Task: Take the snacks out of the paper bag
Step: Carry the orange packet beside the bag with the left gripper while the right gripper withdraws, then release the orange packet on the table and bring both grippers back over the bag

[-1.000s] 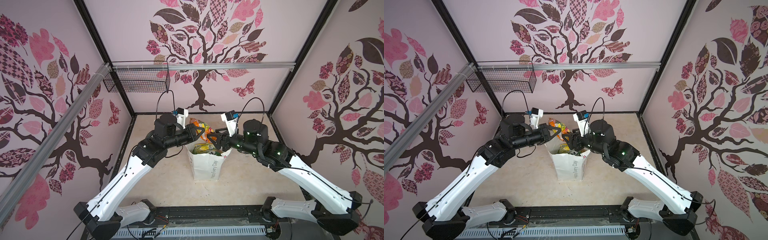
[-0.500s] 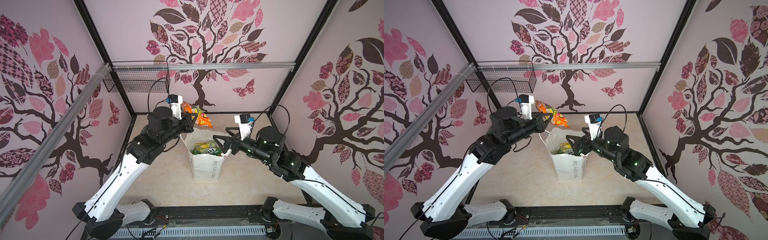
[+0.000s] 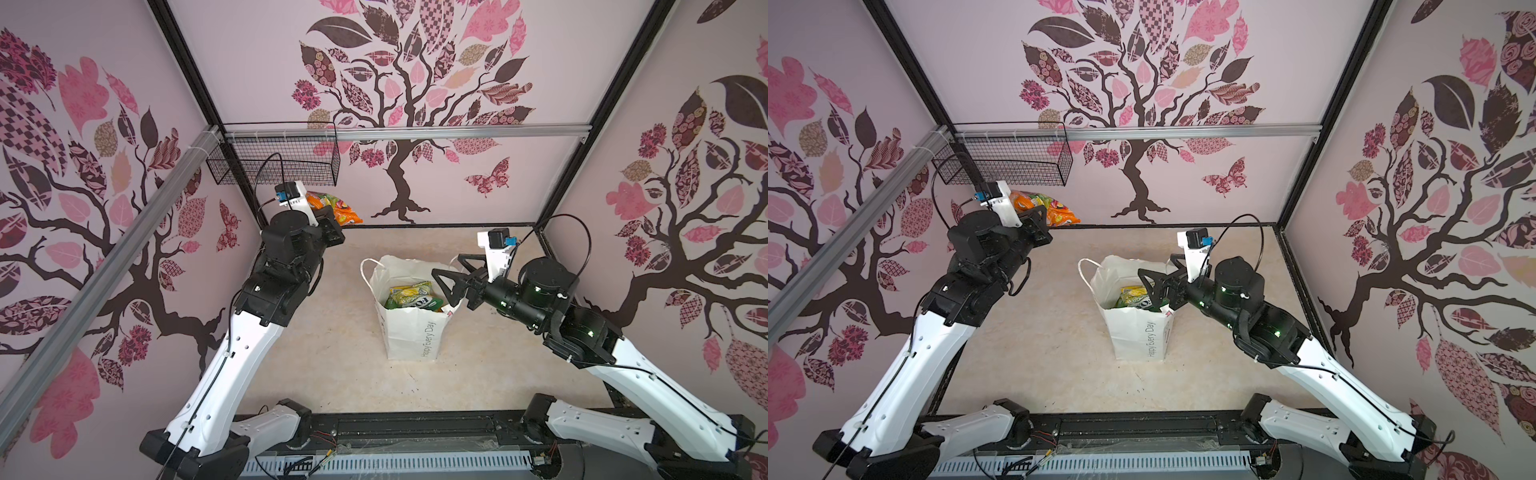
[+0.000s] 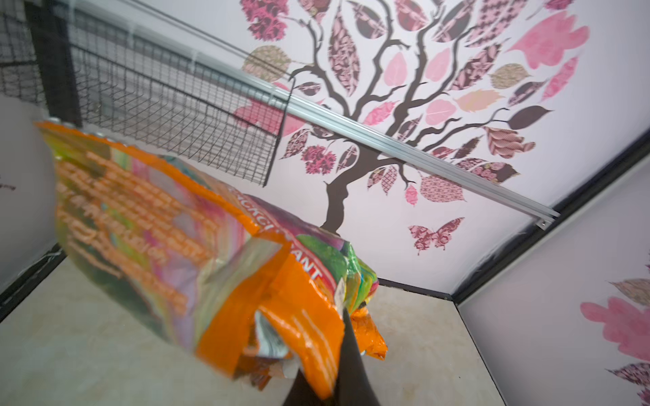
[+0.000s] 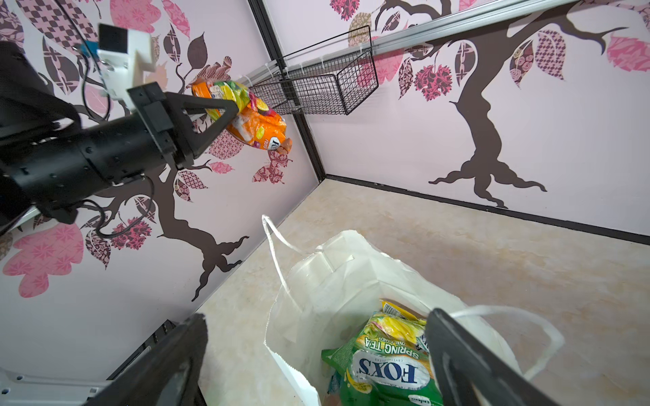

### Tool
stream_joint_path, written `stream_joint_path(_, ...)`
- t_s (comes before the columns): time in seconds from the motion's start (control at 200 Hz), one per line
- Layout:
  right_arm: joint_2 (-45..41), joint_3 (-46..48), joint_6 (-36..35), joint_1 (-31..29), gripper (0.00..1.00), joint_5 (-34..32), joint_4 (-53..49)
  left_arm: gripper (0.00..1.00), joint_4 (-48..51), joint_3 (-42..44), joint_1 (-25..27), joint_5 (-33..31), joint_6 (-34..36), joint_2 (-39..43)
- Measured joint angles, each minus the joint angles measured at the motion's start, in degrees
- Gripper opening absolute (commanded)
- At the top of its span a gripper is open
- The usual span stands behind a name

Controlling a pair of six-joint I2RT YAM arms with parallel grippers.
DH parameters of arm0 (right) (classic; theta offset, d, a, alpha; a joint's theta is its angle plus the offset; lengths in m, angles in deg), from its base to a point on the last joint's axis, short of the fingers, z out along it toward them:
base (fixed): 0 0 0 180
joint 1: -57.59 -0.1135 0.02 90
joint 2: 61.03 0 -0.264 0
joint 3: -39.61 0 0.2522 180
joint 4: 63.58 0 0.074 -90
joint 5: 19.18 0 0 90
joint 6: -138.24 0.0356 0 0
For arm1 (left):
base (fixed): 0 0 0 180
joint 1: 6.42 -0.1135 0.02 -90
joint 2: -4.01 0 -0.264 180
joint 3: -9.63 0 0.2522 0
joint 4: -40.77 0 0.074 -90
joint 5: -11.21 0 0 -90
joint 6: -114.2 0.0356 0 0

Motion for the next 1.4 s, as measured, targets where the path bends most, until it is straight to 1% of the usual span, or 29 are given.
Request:
stream_joint_path(0.1,0.0,0.0,0.0,0.0,0.99,-0.4,0.0,0.0,-0.5,2.8,-5.0,4.0,-3.7,-1.0)
stream_joint_path(0.25,-0.9,1.5,0.0,0.0,1.0,-1.0,0.0,0.0,-4.0,8.6,-12.5,10.6,-10.4,-3.1)
stream_joint_path(0.36,-1.3,2.7,0.0,0.0,0.99,-1.3,-0.2,0.0,-7.2,12.7,-16.4,13.9,-13.8,-6.0)
stream_joint_path(0.46,-1.5,3.1,0.0,0.0,1.0,-1.5,-0.3,0.0,-10.0,15.9,-18.8,16.5,-16.5,-9.7)
stream_joint_path(0.625,-2.3,3.4,0.0,0.0,1.0,-2.0,-0.4,0.0,-13.7,18.9,-21.3,20.0,-19.9,-18.2)
stream_joint_path(0.795,-2.6,3.5,-0.1,0.0,1.0,-2.2,-0.6,0.0,-16.1,19.1,-21.7,23.3,-21.8,-28.4)
stream_joint_path(0.88,-2.6,3.5,-0.1,0.0,0.99,-2.3,-0.7,0.0,-17.7,19.1,-21.7,26.2,-22.9,-33.0)
stream_joint_path(0.965,-2.6,3.5,-0.2,0.0,1.0,-2.5,-1.2,0.0,-20.0,18.8,-21.7,29.0,-24.0,-36.5)
stream_joint_path(1.1,-2.8,3.6,-0.2,0.0,1.0,-2.8,-1.9,0.0,-19.6,15.3,-21.7,31.6,-25.0,-40.7)
stream_joint_path(1.17,-3.0,3.6,-0.2,0.0,1.0,-2.8,-2.1,0.11,-18.6,13.5,-21.7,32.0,-25.3,-42.3)
stream_joint_path(1.31,-3.1,3.6,-0.2,0.0,1.0,-2.8,-2.1,0.44,-16.0,12.2,-21.7,32.9,-25.9,-43.7)
stream_joint_path(1.345,-3.1,3.6,-0.2,0.0,1.0,-2.8,-2.1,0.49,-14.9,12.2,-21.6,33.1,-25.9,-43.7)
stream_joint_path(1.4,-3.1,3.6,-0.2,0.0,1.0,-2.8,-2.2,0.53,-14.0,12.2,-21.6,33.2,-26.0,-43.7)
